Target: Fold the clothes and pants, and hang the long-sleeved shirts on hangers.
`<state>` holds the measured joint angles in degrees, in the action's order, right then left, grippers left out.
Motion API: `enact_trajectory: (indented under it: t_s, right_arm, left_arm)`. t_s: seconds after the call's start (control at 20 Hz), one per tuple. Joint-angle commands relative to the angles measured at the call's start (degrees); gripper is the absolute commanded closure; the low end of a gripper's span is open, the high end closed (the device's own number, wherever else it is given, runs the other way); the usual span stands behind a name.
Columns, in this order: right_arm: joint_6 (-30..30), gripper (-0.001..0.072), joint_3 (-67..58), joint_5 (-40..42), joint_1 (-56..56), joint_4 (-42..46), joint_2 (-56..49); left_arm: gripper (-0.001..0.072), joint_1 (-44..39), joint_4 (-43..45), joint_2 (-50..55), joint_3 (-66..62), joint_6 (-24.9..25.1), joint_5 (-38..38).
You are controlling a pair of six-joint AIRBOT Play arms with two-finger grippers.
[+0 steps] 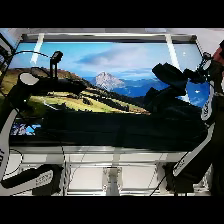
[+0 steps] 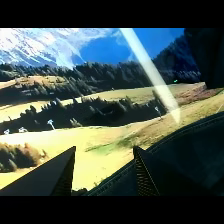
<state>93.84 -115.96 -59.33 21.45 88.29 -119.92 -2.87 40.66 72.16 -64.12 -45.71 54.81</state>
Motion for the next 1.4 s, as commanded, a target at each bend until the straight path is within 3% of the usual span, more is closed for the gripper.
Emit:
enact_trajectory:
  t_s: [0.0, 0.15, 0.3, 0.4, 0.65, 0.8, 1.05, 1.15, 1.35]
  right_arm:
    - [1.36, 0.0336, -0.57, 1.27, -0.04, 2.47, -2.27]
    - [1.70, 0.0352, -0.57, 0.96, -0.07, 2.05, -3.69]
    - [1.75, 0.0417, -0.57, 0.24, -0.07, -0.39, -5.03]
    - [0.70, 0.0688, -0.59, 0.61, -0.07, -4.90, -5.01]
    - [-3.93, 0.0690, -1.46, 1.77, -0.83, -19.52, -1.22]
    - [-12.15, 0.0690, -2.23, -0.33, -5.29, -28.74, 3.91]
    - [-22.47, 0.0690, -2.23, -7.50, -23.06, -30.01, 9.70]
    - [-24.00, 0.0690, -2.23, -10.86, -30.34, -29.97, 9.90]
    - [-26.10, 0.0689, -1.70, -14.86, -44.19, -29.92, 9.90]
  left_arm:
    - [0.0277, -0.13, 0.02, 0.13, -0.07, -0.83, -0.44]
    - [0.0277, -0.13, -0.04, 0.13, -0.07, -0.85, -0.98]
    - [0.0277, -0.11, -0.17, 0.13, -0.07, -0.85, -1.38]
    - [0.0277, -0.11, -0.20, 0.13, -0.07, -0.85, -1.90]
    - [0.0277, 0.13, -0.20, 0.13, -0.07, -2.05, -1.97]
    - [0.0277, 1.57, -0.20, 0.13, -0.07, -8.96, -5.49]
    - [0.0277, 6.05, -0.37, 0.11, -0.07, -12.63, -5.55]
    - [0.0277, 8.50, -0.37, 0.11, -0.07, -15.61, -4.31]
    - [0.0278, 14.64, -0.37, 0.11, -0.07, -16.09, -0.66]
